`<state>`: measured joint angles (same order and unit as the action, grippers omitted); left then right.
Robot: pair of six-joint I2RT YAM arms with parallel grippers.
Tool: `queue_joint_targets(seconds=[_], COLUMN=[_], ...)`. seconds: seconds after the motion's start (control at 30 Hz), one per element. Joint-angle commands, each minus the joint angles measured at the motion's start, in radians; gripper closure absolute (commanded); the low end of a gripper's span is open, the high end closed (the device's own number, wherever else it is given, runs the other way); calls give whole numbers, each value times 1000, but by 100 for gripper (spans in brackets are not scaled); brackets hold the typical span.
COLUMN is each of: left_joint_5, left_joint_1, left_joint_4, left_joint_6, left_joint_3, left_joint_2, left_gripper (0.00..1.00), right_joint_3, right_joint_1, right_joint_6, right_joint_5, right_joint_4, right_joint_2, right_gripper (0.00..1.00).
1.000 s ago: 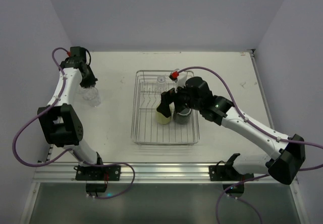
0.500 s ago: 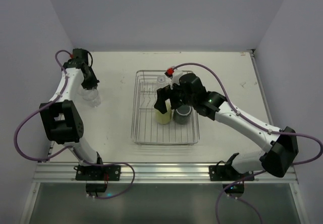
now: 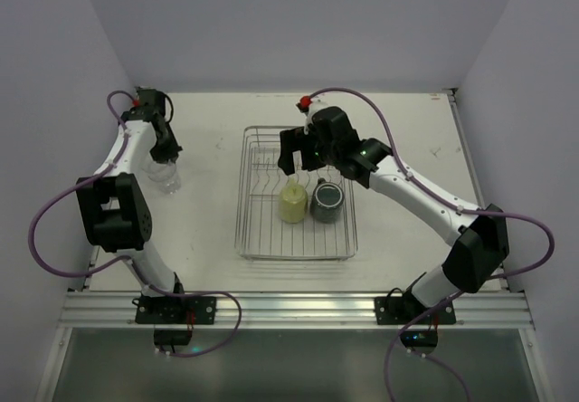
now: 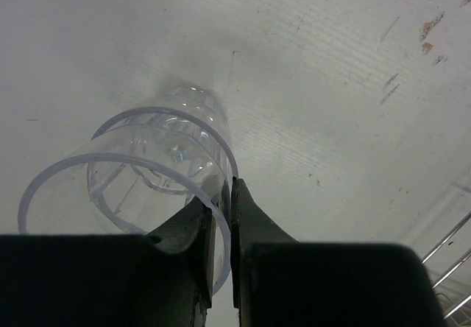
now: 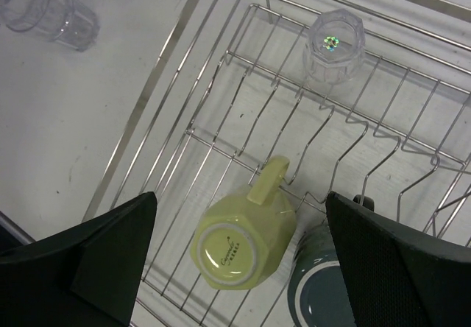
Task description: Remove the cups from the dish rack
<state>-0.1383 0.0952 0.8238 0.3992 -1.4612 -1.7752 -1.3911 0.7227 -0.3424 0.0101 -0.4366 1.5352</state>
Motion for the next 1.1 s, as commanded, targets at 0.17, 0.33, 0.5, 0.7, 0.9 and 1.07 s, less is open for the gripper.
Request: queue_joint_targets(seconds=[0.17,0.33,0.5,0.7,0.9,1.07], left_joint_5=[-38,-53,-53,-38,11,244], left_joint_1=[-12,-12,-12,-20,-37,-43], left_joint_4=[-17,1,28,90,127,12], left_joint_6=[1,3,9,20,32,72], left_joint_3=[-24,-44,-70,-152,-257,-185], left_joint_2=[2,23,63,158,276,419], left_gripper=[70,53,47,42,39,39], right_joint_3=[-69,-86,-105,-192,-298,-416], right_joint_1=[-20,-37,-48,-58,-57,-55], right_joint_6=[6,13,25,63,109,117], right_joint_5=[4,-6,-6,14,148,203], right_joint_4=[-25,-25,-27,-43,-67,-108], right_joint_2=[52,71,103,181,315,434], right_gripper=[1,1,1,1,1,1])
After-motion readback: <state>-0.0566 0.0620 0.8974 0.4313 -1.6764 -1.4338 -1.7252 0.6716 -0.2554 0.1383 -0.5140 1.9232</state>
